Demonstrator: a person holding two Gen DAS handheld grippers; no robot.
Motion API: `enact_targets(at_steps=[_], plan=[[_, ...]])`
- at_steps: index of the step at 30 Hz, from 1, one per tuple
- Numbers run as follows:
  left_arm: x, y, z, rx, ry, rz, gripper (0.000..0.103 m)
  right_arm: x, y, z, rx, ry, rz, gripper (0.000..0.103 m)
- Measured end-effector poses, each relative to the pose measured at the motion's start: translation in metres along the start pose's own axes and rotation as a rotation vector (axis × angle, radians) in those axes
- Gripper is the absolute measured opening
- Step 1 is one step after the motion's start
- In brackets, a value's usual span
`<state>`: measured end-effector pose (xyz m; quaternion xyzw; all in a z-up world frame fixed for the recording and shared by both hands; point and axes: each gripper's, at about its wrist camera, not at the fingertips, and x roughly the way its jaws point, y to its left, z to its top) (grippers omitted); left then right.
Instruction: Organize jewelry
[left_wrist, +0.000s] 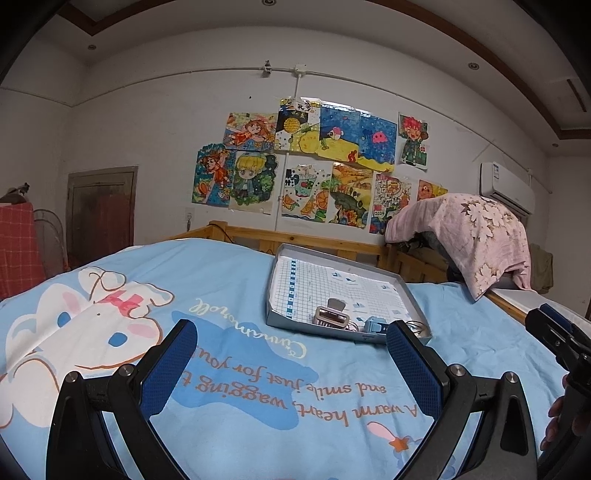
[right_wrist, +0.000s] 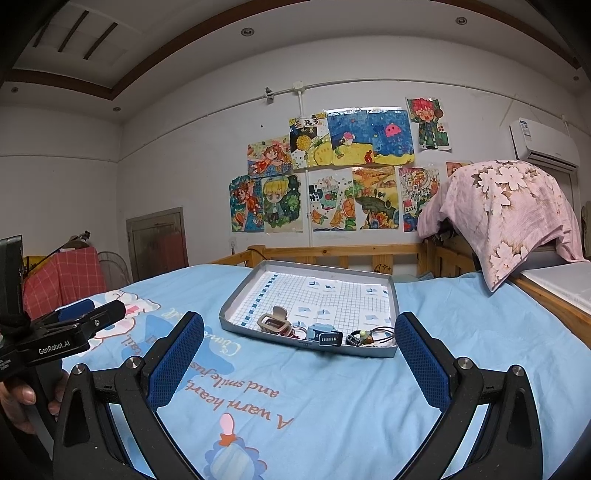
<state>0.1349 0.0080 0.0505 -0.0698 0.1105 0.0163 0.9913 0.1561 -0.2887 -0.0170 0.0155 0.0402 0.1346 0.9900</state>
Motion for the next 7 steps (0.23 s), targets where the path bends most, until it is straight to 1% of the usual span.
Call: enact_targets(at_steps=[7], plan=[[0.0014, 0.0012, 0.0002, 0.0, 0.01, 0.003, 0.103, 0.0006, -0.0002, 0.0009, 0.001, 0.001, 0.0, 0.101]])
